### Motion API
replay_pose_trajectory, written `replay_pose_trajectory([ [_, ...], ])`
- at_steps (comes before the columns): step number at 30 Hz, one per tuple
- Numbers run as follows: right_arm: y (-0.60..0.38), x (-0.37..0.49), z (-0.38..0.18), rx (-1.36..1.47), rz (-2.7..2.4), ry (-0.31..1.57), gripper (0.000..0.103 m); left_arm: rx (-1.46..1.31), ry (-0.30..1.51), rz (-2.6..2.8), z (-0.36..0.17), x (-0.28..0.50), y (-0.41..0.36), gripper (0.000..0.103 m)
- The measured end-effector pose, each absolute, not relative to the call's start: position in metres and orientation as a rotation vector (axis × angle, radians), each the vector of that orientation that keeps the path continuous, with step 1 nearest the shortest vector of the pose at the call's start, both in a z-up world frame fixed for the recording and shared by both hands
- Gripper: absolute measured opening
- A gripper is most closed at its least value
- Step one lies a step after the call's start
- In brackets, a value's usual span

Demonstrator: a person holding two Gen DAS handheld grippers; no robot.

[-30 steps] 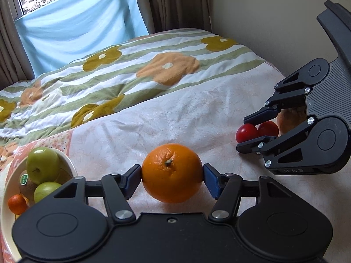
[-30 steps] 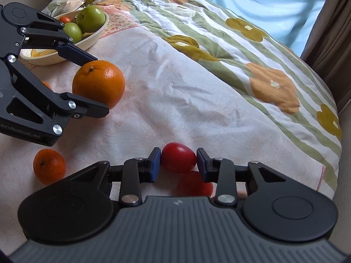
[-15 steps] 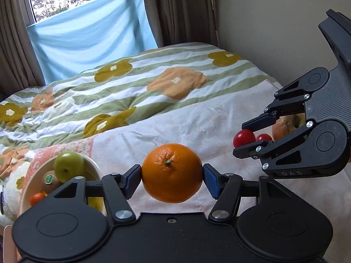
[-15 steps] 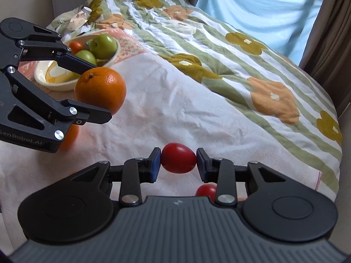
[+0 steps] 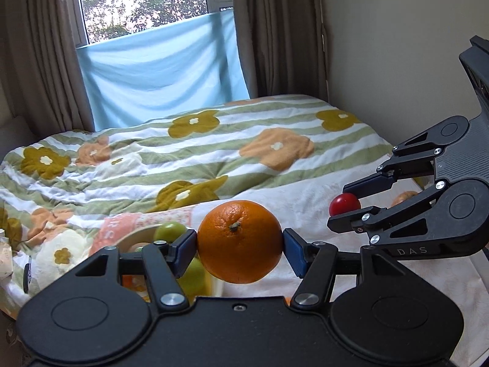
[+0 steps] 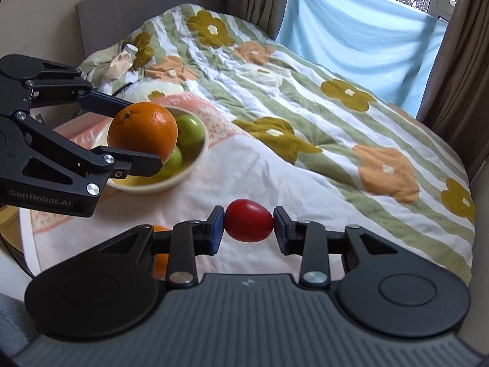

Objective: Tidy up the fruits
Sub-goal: 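Carry the orange and cherry tomato with both tools over the duck plate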

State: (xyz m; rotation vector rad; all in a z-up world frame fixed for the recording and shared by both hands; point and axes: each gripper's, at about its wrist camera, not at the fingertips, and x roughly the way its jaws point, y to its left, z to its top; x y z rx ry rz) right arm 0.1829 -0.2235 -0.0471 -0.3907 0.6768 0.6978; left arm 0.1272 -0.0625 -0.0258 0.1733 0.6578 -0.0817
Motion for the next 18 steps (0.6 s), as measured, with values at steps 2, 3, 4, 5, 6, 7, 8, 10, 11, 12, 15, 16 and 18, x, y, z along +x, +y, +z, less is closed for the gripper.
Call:
replay_pose_trajectory([
  [2, -0.212, 0.177, -0.039, -0.388, 0.694, 0.669, 0.050, 0.169, 0.651, -0.080, -0.020, 0.122, -0.051, 0.065],
  [3, -0.205, 0.174, -0.035, -0.385, 0.692, 0.666, 0.050, 0.170, 0.647, -0.078, -0.017, 0.120, -0.044, 0.065],
  [4, -0.199, 0.172, -0.032, -0.380, 0.690, 0.663, 0.050, 0.170, 0.644, -0.076, -0.015, 0.118, -0.036, 0.065],
  [5, -0.193, 0.170, -0.029, -0.374, 0.689, 0.661, 0.050, 0.170, 0.641, -0.074, -0.014, 0.116, -0.029, 0.065],
  [6, -0.186, 0.168, -0.027, -0.368, 0.689, 0.661, 0.050, 0.169, 0.640, -0.070, -0.013, 0.115, -0.022, 0.065],
  [7, -0.179, 0.166, -0.026, -0.361, 0.687, 0.661, 0.050, 0.168, 0.639, -0.066, -0.012, 0.114, -0.015, 0.065],
  [8, -0.172, 0.165, -0.025, -0.355, 0.685, 0.663, 0.050, 0.166, 0.639, -0.061, -0.011, 0.112, -0.006, 0.065],
  [10, -0.158, 0.161, -0.024, -0.347, 0.683, 0.668, 0.050, 0.160, 0.642, -0.053, -0.012, 0.111, 0.009, 0.065],
  [11, -0.151, 0.160, -0.025, -0.344, 0.683, 0.671, 0.050, 0.158, 0.643, -0.051, -0.012, 0.110, 0.015, 0.065],
  [12, -0.144, 0.159, -0.026, -0.340, 0.682, 0.674, 0.050, 0.157, 0.646, -0.049, -0.013, 0.110, 0.022, 0.065],
  [15, -0.125, 0.159, -0.030, -0.324, 0.678, 0.687, 0.050, 0.159, 0.654, -0.046, -0.017, 0.110, 0.040, 0.065],
  [16, -0.118, 0.159, -0.032, -0.318, 0.675, 0.692, 0.050, 0.161, 0.658, -0.047, -0.019, 0.111, 0.047, 0.065],
  [18, -0.107, 0.159, -0.036, -0.305, 0.667, 0.702, 0.050, 0.166, 0.667, -0.049, -0.025, 0.114, 0.056, 0.065],
])
